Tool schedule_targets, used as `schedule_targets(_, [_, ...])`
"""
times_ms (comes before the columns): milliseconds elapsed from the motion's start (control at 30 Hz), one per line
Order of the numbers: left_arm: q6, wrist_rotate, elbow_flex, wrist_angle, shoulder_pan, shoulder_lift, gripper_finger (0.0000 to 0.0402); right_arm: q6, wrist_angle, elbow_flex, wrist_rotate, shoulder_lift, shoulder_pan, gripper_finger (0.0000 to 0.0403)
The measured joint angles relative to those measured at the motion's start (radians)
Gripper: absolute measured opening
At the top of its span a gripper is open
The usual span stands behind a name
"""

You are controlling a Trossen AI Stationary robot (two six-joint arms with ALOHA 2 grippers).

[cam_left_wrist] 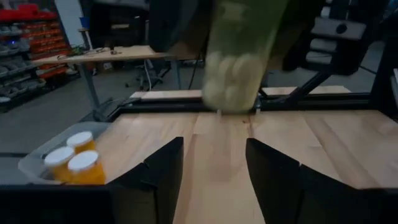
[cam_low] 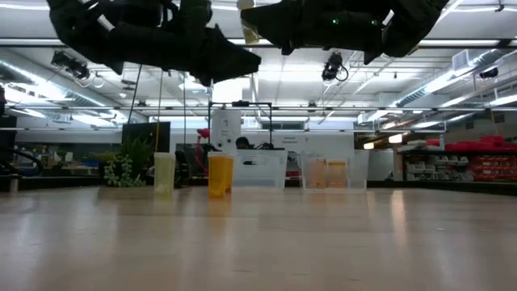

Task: Pick and place medicine bottles into bin by pill shape (circle, oval)
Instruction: Put the bottom right small yellow pill into the left transparent bin

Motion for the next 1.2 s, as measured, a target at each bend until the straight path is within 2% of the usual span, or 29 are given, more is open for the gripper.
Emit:
schedule_targets(167, [0.058,0.029,0.038,0.004,0.0,0.01,0.0219,0.0,-0.003,0.0,0.0,0.0,0.0,0.0118])
schedule_targets(333, [0.067,0.029,0.041,0.021,0.006,0.008,0.0223,0.002,-0.007,0.0,0.0,0.0,0.0,0.0118])
schedule_targets(933, [0.091,0.044,0.041,0.054,0.016,0.007,0.0155,0.003,-0.042,0.0,0.022,0.001,0.0,0.0118])
schedule_targets(1200, [0.088,0.047,0.041,0.044,0.016,0.007,0.011,-0.001,-0.055,0.0,0.023,0.001,0.0,0.0118])
